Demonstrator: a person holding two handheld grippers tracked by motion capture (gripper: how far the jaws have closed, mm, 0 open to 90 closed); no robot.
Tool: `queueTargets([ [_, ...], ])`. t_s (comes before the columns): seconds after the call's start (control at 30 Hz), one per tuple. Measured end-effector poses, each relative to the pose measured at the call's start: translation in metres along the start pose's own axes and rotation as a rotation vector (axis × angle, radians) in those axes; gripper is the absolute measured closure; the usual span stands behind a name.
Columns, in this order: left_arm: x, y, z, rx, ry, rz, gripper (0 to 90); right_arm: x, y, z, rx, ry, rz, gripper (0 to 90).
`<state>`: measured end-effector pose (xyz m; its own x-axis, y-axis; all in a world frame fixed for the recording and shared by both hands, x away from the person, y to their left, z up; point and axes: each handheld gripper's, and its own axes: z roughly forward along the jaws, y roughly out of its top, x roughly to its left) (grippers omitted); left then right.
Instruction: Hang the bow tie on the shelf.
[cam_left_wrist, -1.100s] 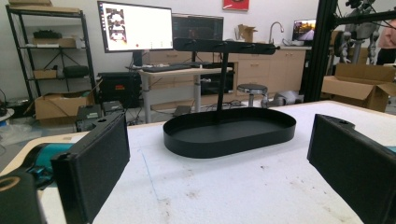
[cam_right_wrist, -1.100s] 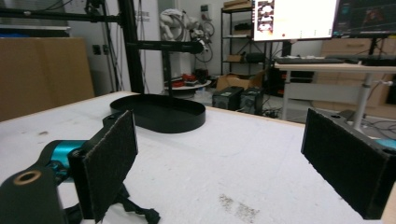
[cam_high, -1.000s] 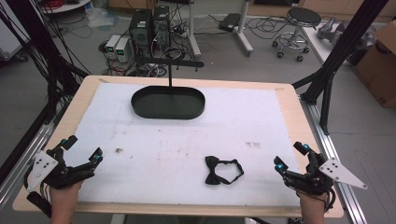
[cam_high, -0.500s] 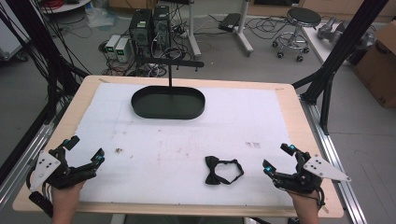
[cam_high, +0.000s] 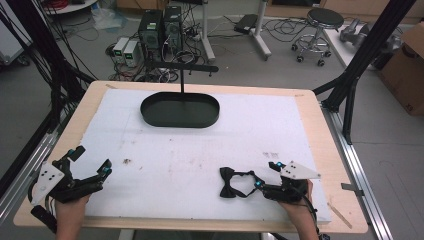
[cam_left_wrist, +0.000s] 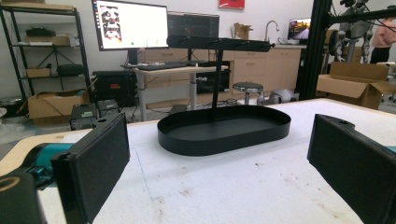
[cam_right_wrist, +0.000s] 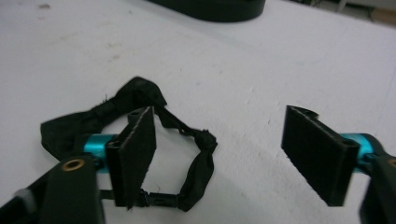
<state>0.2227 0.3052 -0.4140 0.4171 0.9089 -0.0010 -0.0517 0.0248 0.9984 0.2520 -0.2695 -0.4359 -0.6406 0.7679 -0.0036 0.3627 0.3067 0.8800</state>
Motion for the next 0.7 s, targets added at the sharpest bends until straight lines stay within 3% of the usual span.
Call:
queueTargets([
  [0.17,0.000,0.000,0.001,0.001,0.000,0.001,6.2,0.003,-0.001,0.012,0.075,-0.008,0.037,36.3],
  [0.3,0.000,0.000,0.000,-0.002,0.001,-0.001,6.1,0.008,0.000,0.020,0.131,-0.034,0.027,43.1],
  [0.7,0.001,-0.001,0.000,-0.002,0.006,-0.002,6.1,0.011,-0.002,0.027,0.202,-0.024,0.027,56.2],
])
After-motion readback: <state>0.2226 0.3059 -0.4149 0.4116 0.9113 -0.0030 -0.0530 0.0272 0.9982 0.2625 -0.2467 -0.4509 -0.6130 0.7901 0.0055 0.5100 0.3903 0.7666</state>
